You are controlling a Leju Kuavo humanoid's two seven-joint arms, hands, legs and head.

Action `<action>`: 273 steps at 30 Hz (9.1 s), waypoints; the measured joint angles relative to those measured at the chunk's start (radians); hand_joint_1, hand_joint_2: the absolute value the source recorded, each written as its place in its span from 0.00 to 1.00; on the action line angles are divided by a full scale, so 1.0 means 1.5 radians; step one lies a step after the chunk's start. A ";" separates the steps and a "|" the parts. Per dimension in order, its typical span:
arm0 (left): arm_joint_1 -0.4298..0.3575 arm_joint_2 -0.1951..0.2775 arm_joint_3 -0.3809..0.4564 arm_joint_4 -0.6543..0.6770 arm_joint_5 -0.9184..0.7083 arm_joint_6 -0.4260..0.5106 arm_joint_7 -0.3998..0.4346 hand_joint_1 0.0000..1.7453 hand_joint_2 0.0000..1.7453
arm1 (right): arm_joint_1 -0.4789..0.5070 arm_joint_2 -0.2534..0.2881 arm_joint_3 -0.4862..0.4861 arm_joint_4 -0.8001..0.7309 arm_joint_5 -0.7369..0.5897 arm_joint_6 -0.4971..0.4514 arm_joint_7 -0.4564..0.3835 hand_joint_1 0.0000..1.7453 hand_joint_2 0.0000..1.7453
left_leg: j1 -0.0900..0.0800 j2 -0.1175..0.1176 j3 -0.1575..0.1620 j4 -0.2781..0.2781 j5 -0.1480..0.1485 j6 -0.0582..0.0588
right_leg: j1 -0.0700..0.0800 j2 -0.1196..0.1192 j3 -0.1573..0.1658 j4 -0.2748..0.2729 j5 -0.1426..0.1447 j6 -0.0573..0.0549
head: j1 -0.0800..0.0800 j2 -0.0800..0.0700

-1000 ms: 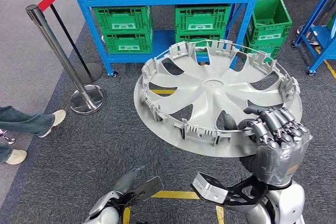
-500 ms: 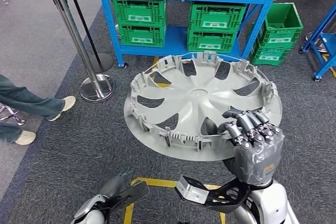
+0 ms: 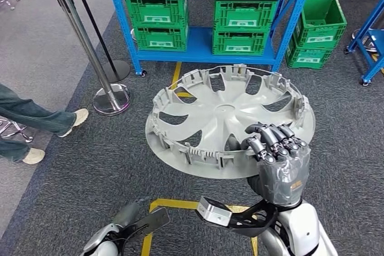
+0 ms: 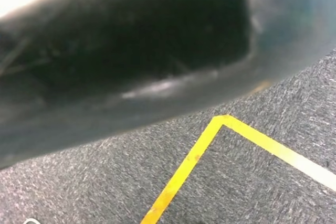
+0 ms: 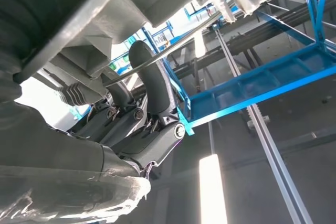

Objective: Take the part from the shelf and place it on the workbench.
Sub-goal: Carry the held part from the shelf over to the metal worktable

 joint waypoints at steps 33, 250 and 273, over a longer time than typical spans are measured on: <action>0.003 -0.004 0.005 -0.001 -0.002 -0.032 -0.004 0.00 0.00 | -0.008 -0.008 0.029 0.037 0.000 0.000 0.039 1.00 1.00 | -0.001 0.000 -0.020 0.000 0.015 -0.008 | -0.002 -0.001 -0.019 0.000 0.016 0.001 | 0.000 0.000; 0.043 -0.064 -0.025 0.512 -0.137 0.179 -0.218 0.00 0.00 | 0.272 -0.043 -0.202 -0.114 -0.106 -0.001 -0.105 1.00 1.00 | -0.002 -0.057 -0.006 0.019 -0.015 0.010 | -0.014 0.026 -0.027 0.084 -0.043 0.021 | -0.006 0.000; 0.042 -0.063 -0.029 0.512 -0.145 0.170 -0.218 0.00 0.00 | 0.272 -0.025 -0.219 -0.118 -0.109 -0.001 -0.116 1.00 1.00 | 0.000 0.017 -0.013 0.015 -0.011 0.007 | -0.012 -0.029 0.014 0.058 -0.078 0.021 | -0.009 0.000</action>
